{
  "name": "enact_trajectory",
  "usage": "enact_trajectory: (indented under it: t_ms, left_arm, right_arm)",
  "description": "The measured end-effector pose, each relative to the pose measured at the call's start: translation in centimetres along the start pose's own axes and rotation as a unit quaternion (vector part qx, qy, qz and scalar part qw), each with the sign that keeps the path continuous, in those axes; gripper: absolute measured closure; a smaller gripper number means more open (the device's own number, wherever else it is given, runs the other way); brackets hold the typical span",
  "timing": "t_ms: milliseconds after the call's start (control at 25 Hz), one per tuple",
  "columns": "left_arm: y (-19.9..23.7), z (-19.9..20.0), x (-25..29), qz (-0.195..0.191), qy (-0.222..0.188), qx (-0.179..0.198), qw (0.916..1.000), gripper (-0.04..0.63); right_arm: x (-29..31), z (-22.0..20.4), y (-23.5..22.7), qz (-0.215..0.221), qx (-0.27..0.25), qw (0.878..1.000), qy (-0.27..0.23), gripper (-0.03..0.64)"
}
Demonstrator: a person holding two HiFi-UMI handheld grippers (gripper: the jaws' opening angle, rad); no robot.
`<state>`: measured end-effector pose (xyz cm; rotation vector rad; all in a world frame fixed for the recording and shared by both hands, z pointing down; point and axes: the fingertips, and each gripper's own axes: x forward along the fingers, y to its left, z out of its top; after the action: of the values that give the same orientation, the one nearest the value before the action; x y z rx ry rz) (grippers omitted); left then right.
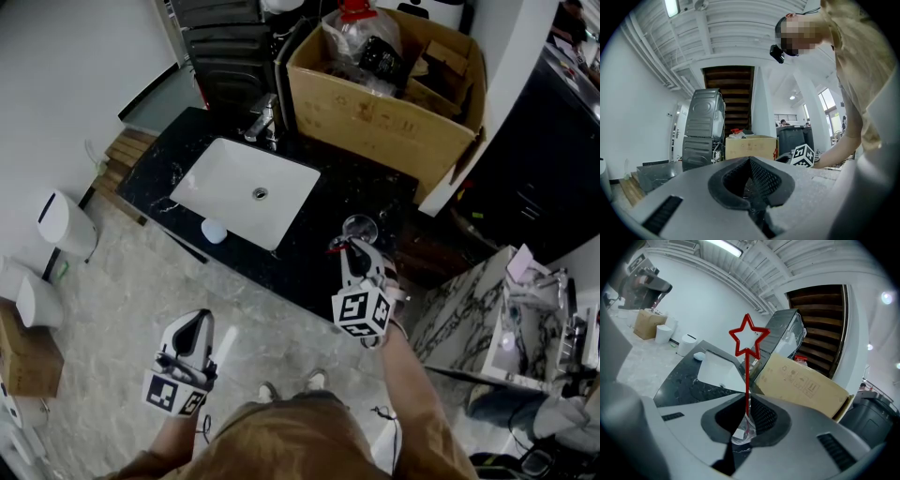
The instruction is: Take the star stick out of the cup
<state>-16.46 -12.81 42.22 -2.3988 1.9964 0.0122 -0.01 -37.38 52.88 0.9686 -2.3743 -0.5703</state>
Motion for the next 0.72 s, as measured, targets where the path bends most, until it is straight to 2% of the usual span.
enact_trajectory:
  t_ms: [400,720]
  left_arm:
    - [0.0,-0.1,0.0,0.002,0.0,0.0,1.0,0.594]
    - [-0.2,0.1,0.2,-0.003,-0.003,0.0,1.0,0.594]
  right_arm:
    - [0.2,-0.1,-0.1,-0.001,0.008,1.0,0.003,0.603]
    - [-0.2,0.1,-1.0,-0.008,0.048,0.999,-0.001,0.604]
